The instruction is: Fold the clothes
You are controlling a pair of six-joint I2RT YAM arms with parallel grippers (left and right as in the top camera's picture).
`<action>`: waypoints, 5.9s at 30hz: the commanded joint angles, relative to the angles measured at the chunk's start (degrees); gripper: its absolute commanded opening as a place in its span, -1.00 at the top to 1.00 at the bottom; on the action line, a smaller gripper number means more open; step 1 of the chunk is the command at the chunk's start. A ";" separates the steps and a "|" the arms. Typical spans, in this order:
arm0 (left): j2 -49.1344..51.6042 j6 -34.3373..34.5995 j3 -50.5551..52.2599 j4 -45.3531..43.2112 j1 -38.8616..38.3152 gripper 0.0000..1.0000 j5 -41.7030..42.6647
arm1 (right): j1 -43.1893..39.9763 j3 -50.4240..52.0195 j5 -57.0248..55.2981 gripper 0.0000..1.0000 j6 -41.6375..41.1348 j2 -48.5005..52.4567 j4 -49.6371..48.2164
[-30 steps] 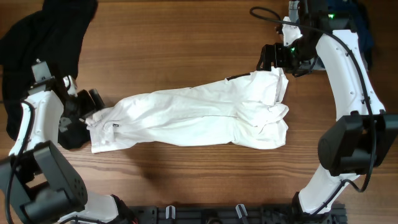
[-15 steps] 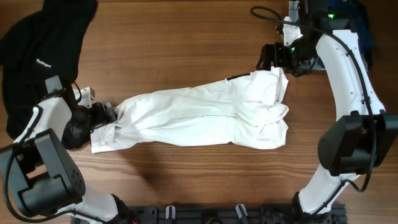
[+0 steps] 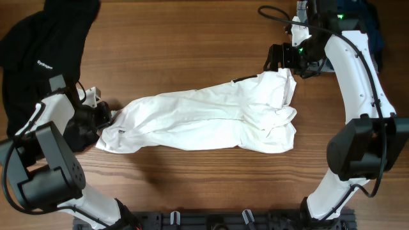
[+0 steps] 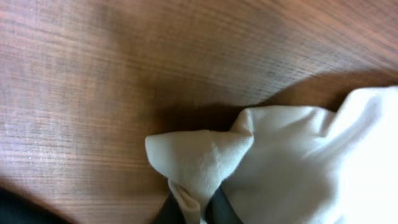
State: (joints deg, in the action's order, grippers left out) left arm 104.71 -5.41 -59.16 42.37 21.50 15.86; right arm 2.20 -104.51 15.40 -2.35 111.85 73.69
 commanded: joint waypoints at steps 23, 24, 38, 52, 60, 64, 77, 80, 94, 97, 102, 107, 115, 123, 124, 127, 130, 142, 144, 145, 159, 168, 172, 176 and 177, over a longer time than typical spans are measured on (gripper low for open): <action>4.20 16.87 -26.56 13.75 -35.65 0.92 -6.08 | 0.20 -0.79 -0.35 -0.92 -2.21 -0.33 -2.08; 6.21 17.94 -26.56 11.43 -37.68 0.92 -6.05 | 0.20 -0.79 -0.35 -0.92 -2.16 -0.33 -2.08; 9.66 18.25 -26.62 8.09 -45.03 -1.00 -2.40 | 0.17 -0.79 -0.59 -0.93 -2.36 -0.33 -1.92; -0.79 19.37 -43.41 23.56 -33.66 -1.00 -11.63 | -1.46 21.51 8.57 -0.96 -6.67 -0.31 -4.81; -1.49 19.15 -43.39 26.84 -25.53 -0.99 -16.13 | -1.38 35.95 10.69 -0.83 -8.39 -0.31 -23.21; -1.49 19.15 -43.39 28.94 -25.33 -1.00 -19.41 | 0.90 41.79 10.36 -0.44 -9.53 -0.31 -31.82; -1.46 19.19 -43.23 30.84 -24.87 -0.99 -28.17 | 0.15 44.09 0.17 0.91 -13.68 -1.09 -34.05; -1.46 19.17 -43.23 30.80 -23.12 -1.00 -29.92 | -7.93 39.58 4.33 0.91 -7.58 -3.78 -27.96; -1.29 19.17 -43.21 30.73 -14.84 -1.00 -28.96 | 12.15 17.55 3.69 0.91 -12.15 -9.09 -11.13; -0.52 19.17 -43.17 30.80 -14.84 -1.00 -27.36 | 20.02 17.55 2.86 0.92 -16.20 -8.41 -15.76; 0.70 19.17 -43.17 30.45 -14.84 -1.00 -25.92 | 29.99 17.55 2.95 0.91 -19.30 -5.42 -20.57; 1.95 19.19 -43.17 30.08 -14.84 -0.99 -25.73 | 35.12 17.31 6.27 -0.74 -13.35 -3.93 -24.02; 4.81 19.19 -43.17 27.26 -14.84 -0.99 -23.80 | 32.11 2.71 -5.07 -0.99 -6.93 -4.52 -9.11; 4.83 19.15 -43.17 25.70 -14.82 -1.00 -23.82 | 17.62 9.97 -5.09 -0.95 0.57 -4.44 -6.01; 4.83 19.17 -43.17 25.55 -14.82 -1.00 -23.82 | 16.70 11.96 -2.97 -0.93 3.02 -4.44 -7.52; 4.83 19.17 -43.17 25.33 -14.84 -1.00 -23.80 | 15.10 18.49 8.61 -0.79 14.67 -4.44 -12.79; 4.83 19.17 -43.17 25.33 -14.84 -1.00 -23.80 | 15.08 23.45 17.03 -0.71 23.30 -4.44 -17.51; 4.83 19.17 -43.17 25.40 -14.84 -1.00 -23.80 | 15.08 25.38 19.23 0.91 24.68 -4.44 -19.93; 4.83 19.17 -43.17 25.35 -14.84 -1.00 -23.80 | 15.08 25.35 19.17 0.91 24.61 -4.48 -18.12; 4.83 19.17 -43.17 25.35 -14.84 -1.00 -23.80 | 15.19 25.35 19.19 0.91 24.61 -4.50 -16.92; 4.83 19.15 -43.17 25.57 -14.84 -1.00 -23.82 | 16.00 25.33 10.80 -0.13 8.15 -4.50 -21.38; 4.83 19.17 -43.17 25.55 -14.84 -1.00 -23.80 | 13.79 26.16 10.49 -0.27 14.73 -4.44 -25.07; 4.83 19.17 -43.17 25.59 -14.84 -0.99 -23.80 | 14.08 30.16 11.41 -0.29 15.76 -4.44 -29.59; 4.83 19.17 -43.17 25.57 -14.84 -1.00 -23.80 | 14.08 31.30 13.62 -0.21 17.79 -4.44 -30.69; 4.83 19.17 -43.17 25.57 -14.84 -1.00 -23.78 | 14.08 31.30 14.27 -0.17 17.88 -4.44 -31.15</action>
State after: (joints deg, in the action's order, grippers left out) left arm 108.90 13.26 -101.97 67.92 6.50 -8.45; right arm 16.14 -73.47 25.93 12.71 107.39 43.59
